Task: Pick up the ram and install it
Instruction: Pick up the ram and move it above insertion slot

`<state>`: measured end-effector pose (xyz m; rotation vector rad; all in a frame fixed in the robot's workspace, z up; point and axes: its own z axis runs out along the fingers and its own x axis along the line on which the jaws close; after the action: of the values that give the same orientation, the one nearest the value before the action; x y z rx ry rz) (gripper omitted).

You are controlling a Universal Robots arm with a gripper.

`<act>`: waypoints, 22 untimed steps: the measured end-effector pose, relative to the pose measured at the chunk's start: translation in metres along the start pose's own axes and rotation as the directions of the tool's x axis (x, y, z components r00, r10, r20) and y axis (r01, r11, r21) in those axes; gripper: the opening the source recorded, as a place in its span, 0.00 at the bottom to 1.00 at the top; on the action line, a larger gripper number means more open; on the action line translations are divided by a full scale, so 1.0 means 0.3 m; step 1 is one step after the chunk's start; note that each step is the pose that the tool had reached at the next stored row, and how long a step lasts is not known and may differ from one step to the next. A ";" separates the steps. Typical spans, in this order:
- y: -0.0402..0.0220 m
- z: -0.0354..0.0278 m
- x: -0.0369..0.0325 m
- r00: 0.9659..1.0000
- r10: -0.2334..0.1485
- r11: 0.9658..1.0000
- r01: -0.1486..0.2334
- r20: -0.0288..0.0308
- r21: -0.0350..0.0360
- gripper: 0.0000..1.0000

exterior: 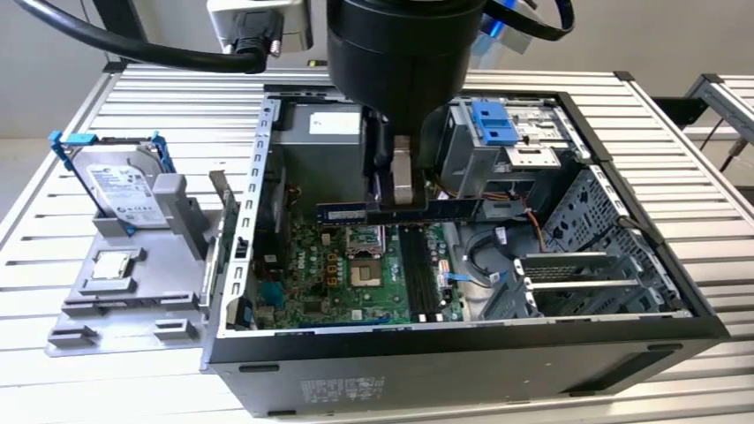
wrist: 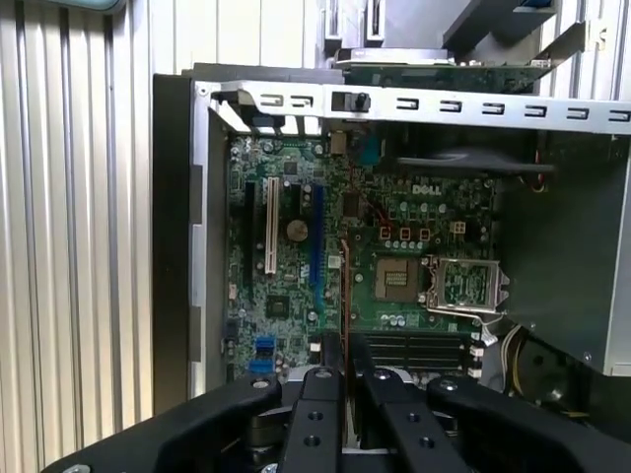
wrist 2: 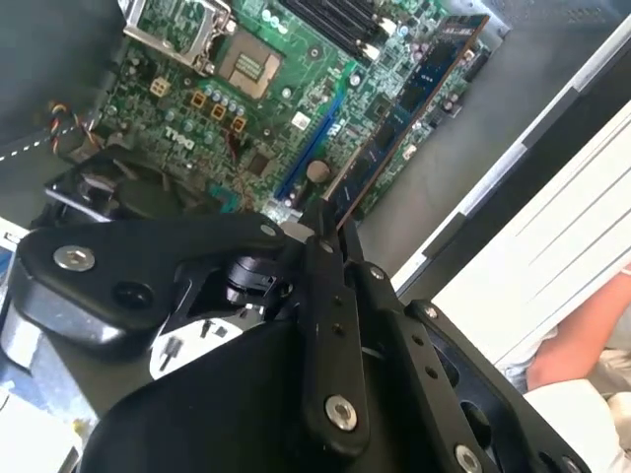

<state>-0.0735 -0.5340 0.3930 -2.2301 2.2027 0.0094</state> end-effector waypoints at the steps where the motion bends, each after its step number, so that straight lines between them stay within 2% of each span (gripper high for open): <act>1: -0.009 0.000 0.000 1.000 0.000 1.000 0.000 0.000 0.000 0.00; 9: -0.083 0.000 0.000 1.000 0.000 1.000 0.000 0.000 0.000 0.00; 12: -0.102 0.000 0.001 1.000 0.000 1.000 0.000 0.000 0.000 0.00; 22: -0.105 0.000 0.001 1.000 0.000 1.000 0.000 0.000 0.000 0.00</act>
<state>-0.0420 -0.5338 0.3930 -2.2301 2.2026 0.0094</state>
